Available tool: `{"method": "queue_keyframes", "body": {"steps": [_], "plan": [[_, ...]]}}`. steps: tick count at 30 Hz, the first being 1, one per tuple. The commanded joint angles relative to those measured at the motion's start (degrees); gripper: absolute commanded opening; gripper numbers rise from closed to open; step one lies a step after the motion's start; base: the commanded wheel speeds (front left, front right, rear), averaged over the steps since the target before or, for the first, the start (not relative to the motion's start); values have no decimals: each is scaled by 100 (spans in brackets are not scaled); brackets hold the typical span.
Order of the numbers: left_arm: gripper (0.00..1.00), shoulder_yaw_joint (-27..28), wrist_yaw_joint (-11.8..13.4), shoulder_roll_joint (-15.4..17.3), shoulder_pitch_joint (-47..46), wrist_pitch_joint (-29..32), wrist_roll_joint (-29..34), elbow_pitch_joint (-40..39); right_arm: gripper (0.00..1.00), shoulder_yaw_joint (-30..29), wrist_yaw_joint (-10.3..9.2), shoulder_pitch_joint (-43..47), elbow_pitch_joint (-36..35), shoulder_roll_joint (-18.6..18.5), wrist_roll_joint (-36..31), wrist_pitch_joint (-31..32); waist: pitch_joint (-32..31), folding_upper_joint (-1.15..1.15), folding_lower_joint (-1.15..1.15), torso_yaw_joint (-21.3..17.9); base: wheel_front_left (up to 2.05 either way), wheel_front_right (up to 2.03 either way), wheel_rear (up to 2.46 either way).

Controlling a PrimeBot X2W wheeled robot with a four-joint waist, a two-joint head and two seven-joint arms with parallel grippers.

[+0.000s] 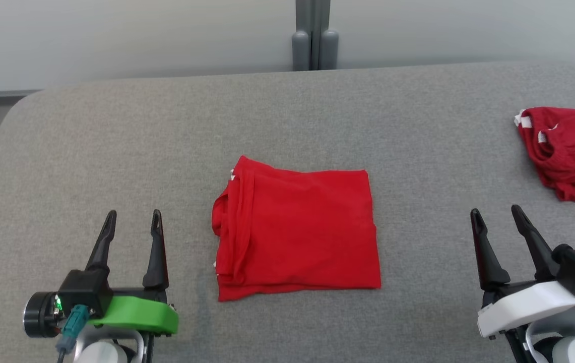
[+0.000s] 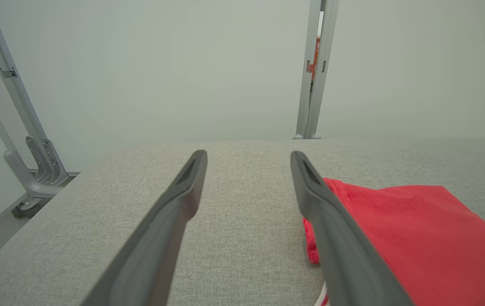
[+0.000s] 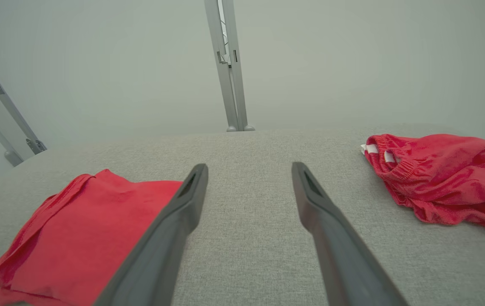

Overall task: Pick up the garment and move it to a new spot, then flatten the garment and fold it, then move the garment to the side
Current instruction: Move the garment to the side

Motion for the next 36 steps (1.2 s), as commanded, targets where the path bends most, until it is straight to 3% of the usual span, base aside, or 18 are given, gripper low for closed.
{"method": "queue_keyframes", "body": {"steps": [1, 9, 17, 18, 19, 20, 21, 27, 36], "plan": [[100, 16, -13, -54, -183, -39, 44, -44, 100, 40, -1, -183, 130, -53, 10, -4, 410, 0, 0, 294, 0, 0, 0], [100, 135, -152, -308, -626, -44, 192, -145, 100, 535, -1, -1078, 1419, -97, 182, -135, 1071, 0, 0, 666, 0, 0, 0], [100, 338, -336, -566, -743, -45, 310, -97, 100, 1194, -1, -1774, 2864, -9, 650, -35, 1228, 0, 0, 860, 0, 0, 0], [100, 360, -358, -589, -737, -45, 345, -86, 96, 1249, -1, -1830, 3004, -16, 705, -17, 1221, 0, 0, 869, 0, 0, 0], [100, 378, -376, -603, -729, -45, 363, -79, 45, 1296, -1, -1872, 3102, -33, 735, -17, 1212, 0, 0, 873, 0, 0, 0], [100, 409, -396, -618, -713, -45, 383, -65, 27, 1338, -1, -1896, 3191, -44, 774, -37, 1192, 0, 0, 870, 0, 0, 0], [100, 439, -410, -627, -692, -45, 407, -59, 0, 1377, -1, -1911, 3234, -65, 814, -48, 1174, 0, 0, 860, 0, 0, 0], [100, 616, -469, -663, -516, -46, 537, -66, 0, 1604, -2, -1925, 3059, -273, 941, -344, 995, 0, 0, 541, 0, 0, 0], [100, 775, -560, -573, -305, -42, 703, -206, 0, 1649, -6, -1683, 2797, -720, 1157, -420, 853, 0, 0, -649, 0, 0, 0]]}}
